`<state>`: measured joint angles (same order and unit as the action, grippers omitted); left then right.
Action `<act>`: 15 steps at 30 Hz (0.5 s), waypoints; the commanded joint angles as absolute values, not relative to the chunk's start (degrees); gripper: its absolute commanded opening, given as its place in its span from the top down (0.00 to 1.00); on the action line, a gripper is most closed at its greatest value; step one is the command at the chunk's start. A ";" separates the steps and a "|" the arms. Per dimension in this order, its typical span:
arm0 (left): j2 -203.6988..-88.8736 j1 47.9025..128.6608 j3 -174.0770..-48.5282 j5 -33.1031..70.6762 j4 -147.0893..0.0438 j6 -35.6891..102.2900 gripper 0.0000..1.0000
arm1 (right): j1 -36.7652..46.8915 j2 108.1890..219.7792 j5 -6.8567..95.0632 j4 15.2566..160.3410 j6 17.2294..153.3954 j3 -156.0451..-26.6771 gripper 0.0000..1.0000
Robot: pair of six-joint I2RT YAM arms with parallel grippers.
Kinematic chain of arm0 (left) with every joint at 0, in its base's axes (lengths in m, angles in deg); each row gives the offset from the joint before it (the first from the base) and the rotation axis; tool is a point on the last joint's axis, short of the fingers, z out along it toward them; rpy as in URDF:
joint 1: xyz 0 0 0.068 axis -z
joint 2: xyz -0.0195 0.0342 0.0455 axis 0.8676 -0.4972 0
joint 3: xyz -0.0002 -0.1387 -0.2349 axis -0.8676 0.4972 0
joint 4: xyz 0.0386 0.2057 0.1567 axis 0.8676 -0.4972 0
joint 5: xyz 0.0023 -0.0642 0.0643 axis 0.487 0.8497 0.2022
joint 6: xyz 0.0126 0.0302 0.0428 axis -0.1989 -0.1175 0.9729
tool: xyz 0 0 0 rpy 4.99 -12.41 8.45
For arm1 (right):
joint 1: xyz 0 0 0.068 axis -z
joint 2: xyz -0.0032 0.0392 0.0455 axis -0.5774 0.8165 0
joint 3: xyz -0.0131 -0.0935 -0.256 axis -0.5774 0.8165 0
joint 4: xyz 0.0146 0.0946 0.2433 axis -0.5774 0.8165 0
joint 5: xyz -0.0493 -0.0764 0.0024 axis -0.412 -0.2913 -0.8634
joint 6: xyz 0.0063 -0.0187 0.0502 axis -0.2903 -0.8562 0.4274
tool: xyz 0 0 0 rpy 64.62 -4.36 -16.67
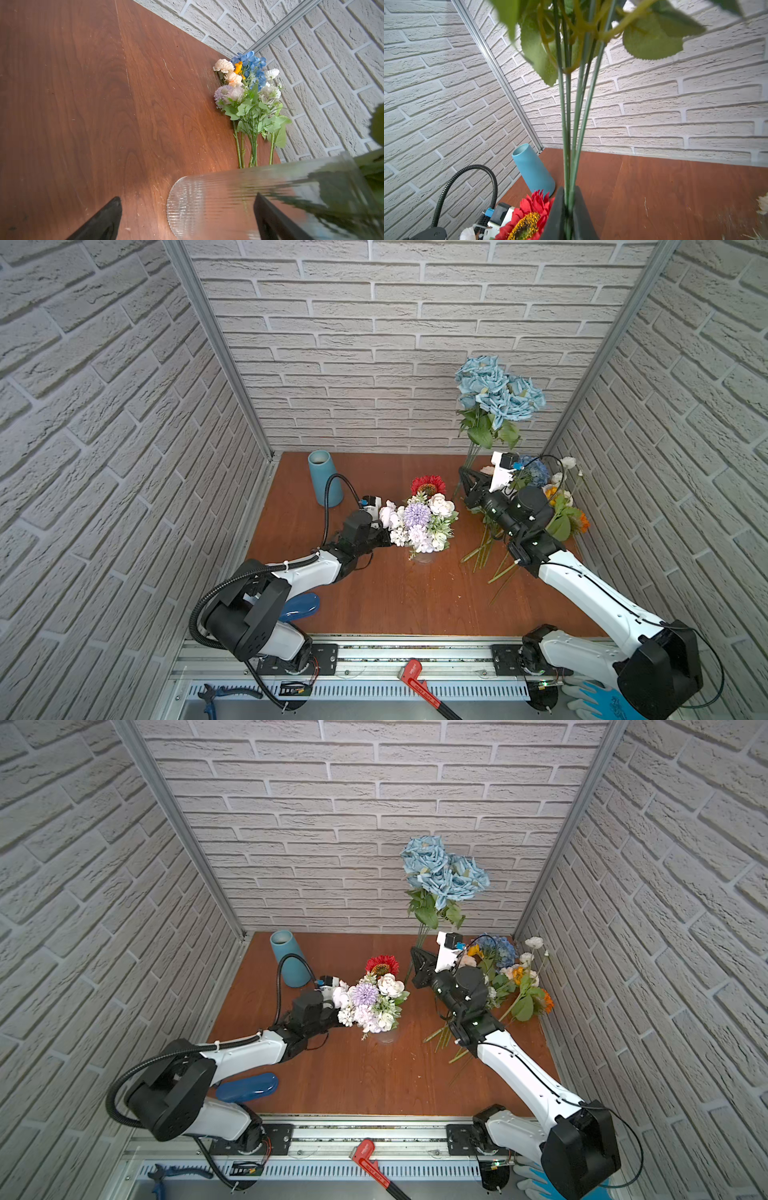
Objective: Arrange flowers in a vase
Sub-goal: Place the flowers into the vase.
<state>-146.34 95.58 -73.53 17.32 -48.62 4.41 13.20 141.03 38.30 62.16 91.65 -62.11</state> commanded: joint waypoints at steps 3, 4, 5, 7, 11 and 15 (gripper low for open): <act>-147.98 96.63 -74.50 17.02 -43.37 3.06 0.02 | 10.61 141.81 36.67 52.97 89.93 -61.93 0.94; -147.96 96.66 -74.34 17.02 -43.26 2.97 0.02 | 10.04 142.06 36.57 52.85 89.89 -61.89 0.94; -147.94 96.66 -74.28 17.02 -43.25 2.97 0.02 | 9.60 142.09 36.36 53.05 89.58 -61.74 0.94; -147.61 96.70 -74.18 16.93 -43.43 3.22 0.02 | 8.56 141.89 35.27 53.71 88.29 -61.05 0.95; -147.13 96.66 -74.05 16.63 -43.95 3.88 0.02 | 7.54 141.10 33.55 54.00 86.50 -58.53 0.94; -146.51 96.57 -74.10 16.02 -44.93 4.82 0.02 | 7.12 140.27 32.59 53.30 85.36 -55.52 0.94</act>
<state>-147.61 96.52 -73.53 16.93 -46.79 3.43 7.61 142.14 34.34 57.70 87.46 -56.63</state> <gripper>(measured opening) 0.983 0.086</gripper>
